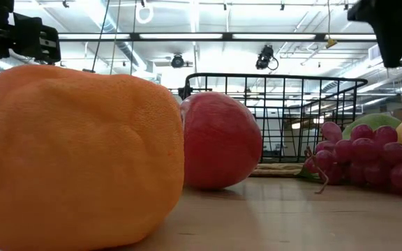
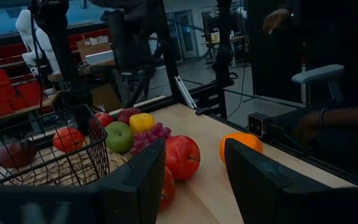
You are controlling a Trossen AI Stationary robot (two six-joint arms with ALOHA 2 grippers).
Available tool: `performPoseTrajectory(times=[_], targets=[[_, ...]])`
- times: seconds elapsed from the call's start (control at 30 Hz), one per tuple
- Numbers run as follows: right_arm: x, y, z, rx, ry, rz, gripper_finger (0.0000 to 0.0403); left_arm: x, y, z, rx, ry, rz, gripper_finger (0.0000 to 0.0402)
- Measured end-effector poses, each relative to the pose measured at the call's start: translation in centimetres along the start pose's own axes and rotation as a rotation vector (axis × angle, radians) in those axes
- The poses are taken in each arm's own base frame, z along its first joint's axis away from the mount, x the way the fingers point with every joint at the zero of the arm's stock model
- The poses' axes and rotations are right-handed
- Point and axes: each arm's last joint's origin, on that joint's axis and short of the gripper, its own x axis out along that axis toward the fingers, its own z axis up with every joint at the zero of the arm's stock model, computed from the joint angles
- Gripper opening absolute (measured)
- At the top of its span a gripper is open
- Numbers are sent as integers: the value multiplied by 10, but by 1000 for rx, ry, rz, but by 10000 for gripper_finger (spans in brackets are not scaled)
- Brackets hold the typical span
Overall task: Build produce basket
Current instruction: Put the bell pepper into the wire basket
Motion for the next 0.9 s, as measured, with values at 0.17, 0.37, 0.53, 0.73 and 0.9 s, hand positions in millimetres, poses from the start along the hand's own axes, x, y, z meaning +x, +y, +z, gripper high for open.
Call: performPoseTrajectory(times=[0.17, 0.37, 0.53, 0.73, 0.9], targets=[[-2, 9, 0, 35, -40, 18, 316, 0, 0, 0, 0, 0, 0, 172], [15, 36, 6, -57, -1, -79, 316, 0, 0, 0, 0, 0, 0, 172], [21, 49, 8, -137, 25, -207, 315, 0, 0, 0, 0, 0, 0, 172], [24, 49, 2, -103, 70, -174, 316, 0, 0, 0, 0, 0, 0, 172], [24, 46, 3, -80, 109, -135, 328, 0, 0, 0, 0, 1, -1, 172]])
